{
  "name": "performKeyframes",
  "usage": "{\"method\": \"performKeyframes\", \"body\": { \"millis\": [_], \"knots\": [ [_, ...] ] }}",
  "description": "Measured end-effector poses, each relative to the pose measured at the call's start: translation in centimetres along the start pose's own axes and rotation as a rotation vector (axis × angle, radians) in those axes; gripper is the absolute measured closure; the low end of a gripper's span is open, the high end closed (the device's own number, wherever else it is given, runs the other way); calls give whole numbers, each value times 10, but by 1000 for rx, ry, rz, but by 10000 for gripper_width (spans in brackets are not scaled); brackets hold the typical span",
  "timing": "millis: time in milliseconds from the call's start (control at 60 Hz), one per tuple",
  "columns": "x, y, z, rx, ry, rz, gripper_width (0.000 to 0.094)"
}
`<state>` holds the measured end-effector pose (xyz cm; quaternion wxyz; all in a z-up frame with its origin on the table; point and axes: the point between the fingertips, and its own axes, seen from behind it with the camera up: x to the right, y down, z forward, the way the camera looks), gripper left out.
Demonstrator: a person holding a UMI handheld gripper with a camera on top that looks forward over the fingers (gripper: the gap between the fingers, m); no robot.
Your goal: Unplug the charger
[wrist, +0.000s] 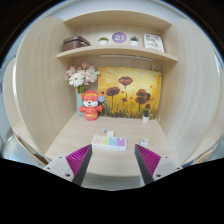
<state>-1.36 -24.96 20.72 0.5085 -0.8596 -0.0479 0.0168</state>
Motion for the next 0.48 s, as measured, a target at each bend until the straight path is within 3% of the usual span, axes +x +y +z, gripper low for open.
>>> {"method": "performKeyframes", "body": {
  "millis": [483],
  "knots": [
    [-9,16,-22,-14,-10,21,75]
  ]
}}
